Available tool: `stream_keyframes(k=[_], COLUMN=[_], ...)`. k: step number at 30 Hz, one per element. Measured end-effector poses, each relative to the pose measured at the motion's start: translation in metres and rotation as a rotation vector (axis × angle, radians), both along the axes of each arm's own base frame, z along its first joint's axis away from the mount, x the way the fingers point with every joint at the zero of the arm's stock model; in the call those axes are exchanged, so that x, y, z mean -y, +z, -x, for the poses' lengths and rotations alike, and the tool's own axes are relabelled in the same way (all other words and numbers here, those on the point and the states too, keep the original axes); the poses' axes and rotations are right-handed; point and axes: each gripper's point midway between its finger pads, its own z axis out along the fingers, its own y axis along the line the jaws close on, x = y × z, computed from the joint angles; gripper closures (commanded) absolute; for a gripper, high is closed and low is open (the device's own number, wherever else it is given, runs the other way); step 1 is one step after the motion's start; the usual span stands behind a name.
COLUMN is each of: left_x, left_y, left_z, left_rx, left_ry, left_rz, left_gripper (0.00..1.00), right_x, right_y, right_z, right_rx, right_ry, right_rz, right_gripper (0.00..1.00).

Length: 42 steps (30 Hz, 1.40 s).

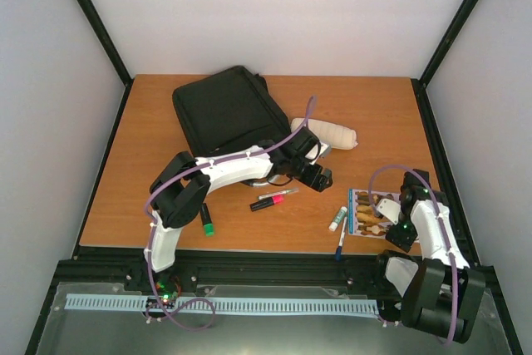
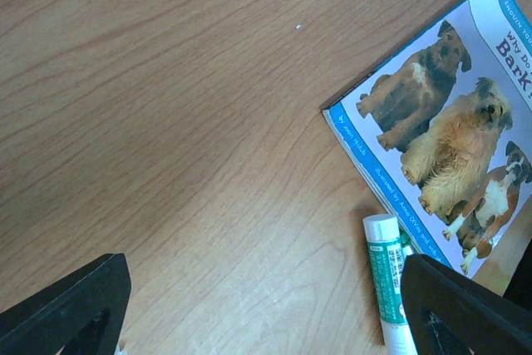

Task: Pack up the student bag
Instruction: Pick up the book from the center of the board.

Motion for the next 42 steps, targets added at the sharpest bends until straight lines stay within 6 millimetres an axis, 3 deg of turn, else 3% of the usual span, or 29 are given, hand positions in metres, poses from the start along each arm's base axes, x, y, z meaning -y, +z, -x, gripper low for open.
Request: stream_keyframes(k=[6,15,20,27,31,36,42], left_x=[0.0,0.0,0.0,-0.002,-0.004,0.008,0.034], left_y=[-0.001,-0.001,-0.002,-0.004,-0.004,0.005,0.004], left_z=[0.002,0.003,0.003,0.001,-0.004,-0.024,-0.042], left_rx=[-0.008,-0.011,-0.012,-0.013,-0.008,0.0,-0.038], left_ry=[-0.006,-0.002,-0.002,0.02,0.062,0.145,0.21], left_rz=[-0.003,-0.002,-0.003,-0.01,-0.022,-0.001,0.049], left_gripper=[0.08,0.08,0.08,0.08,0.08,0.13,0.17], right_x=[0.015,0.038,0.058,0.084,0.086,0.084,0.113], right_y=[-0.007,-0.017,-0.013,-0.008,-0.005,0.018,0.065], right_z=[-0.009,-0.04,-0.081,-0.161,-0.197,-0.216,-0.213], right_rx=[0.01,0.037,0.108,0.253,0.336,0.456,0.578], right_ry=[-0.011,-0.035,-0.08,-0.184,-0.261,-0.413,-0.695], right_rz=[0.064,0.144,0.2,0.223,0.163,0.057,-0.163], right_gripper=[0.14,0.15,0.16,0.17,0.16,0.14,0.18])
